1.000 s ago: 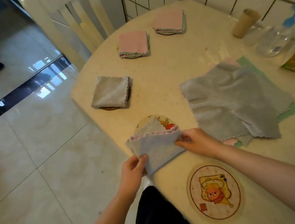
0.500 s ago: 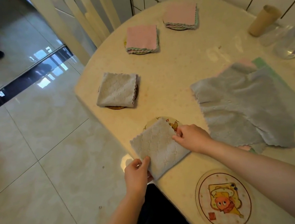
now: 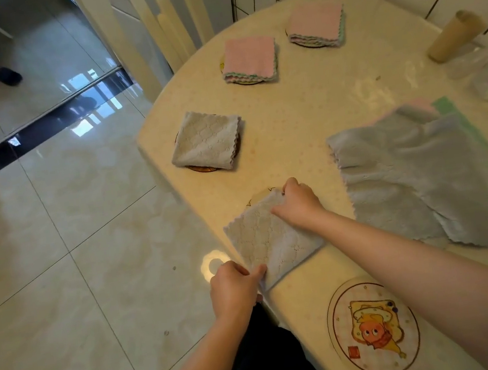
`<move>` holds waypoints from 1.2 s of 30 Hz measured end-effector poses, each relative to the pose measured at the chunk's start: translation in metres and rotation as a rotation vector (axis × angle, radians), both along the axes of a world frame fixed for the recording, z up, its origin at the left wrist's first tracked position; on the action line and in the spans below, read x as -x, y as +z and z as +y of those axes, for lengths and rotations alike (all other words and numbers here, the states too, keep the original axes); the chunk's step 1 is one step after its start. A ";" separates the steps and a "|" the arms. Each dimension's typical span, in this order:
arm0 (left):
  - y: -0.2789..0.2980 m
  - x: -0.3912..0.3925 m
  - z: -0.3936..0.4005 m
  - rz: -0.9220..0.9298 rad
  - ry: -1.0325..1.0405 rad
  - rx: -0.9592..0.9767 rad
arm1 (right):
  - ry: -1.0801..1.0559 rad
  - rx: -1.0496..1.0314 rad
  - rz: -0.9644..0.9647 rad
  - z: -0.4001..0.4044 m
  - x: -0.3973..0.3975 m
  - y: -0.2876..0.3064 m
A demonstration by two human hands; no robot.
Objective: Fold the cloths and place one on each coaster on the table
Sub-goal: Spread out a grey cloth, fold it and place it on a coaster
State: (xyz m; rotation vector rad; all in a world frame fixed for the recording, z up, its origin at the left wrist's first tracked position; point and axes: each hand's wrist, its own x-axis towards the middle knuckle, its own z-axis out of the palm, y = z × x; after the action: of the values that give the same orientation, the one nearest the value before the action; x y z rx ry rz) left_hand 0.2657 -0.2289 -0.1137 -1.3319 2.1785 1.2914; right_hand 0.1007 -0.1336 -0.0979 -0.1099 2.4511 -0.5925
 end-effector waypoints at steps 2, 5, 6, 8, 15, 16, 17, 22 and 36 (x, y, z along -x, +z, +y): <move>-0.001 0.000 0.002 0.001 0.012 -0.015 | -0.044 0.039 -0.069 0.000 0.002 0.004; -0.004 -0.001 0.001 -0.004 0.007 0.006 | -0.045 0.095 -0.179 0.002 0.004 0.009; -0.005 -0.001 0.001 -0.015 -0.006 0.016 | -0.055 0.133 -0.220 0.002 0.004 0.010; -0.005 -0.002 0.000 -0.029 -0.026 0.027 | -0.069 0.214 -0.285 0.004 0.003 0.013; 0.009 0.002 0.003 0.232 0.035 -0.032 | 0.012 0.522 -0.446 0.023 0.000 0.034; 0.012 0.004 0.000 0.289 0.073 -0.099 | -0.002 0.578 -0.467 0.024 0.000 0.036; 0.018 0.008 -0.001 0.326 0.103 -0.201 | -0.039 0.626 -0.483 0.029 0.000 0.040; 0.030 0.026 -0.014 0.330 0.181 -0.578 | -0.236 0.820 -0.531 0.046 0.011 0.046; 0.004 0.064 -0.027 0.073 -0.111 -0.185 | -0.211 0.238 0.024 0.038 0.031 -0.010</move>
State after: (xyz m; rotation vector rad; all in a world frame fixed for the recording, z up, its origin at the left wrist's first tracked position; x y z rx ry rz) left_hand 0.2014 -0.2556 -0.1101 -1.0950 2.0881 1.4774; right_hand 0.0693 -0.0956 -0.1075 0.0472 2.4233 -0.9797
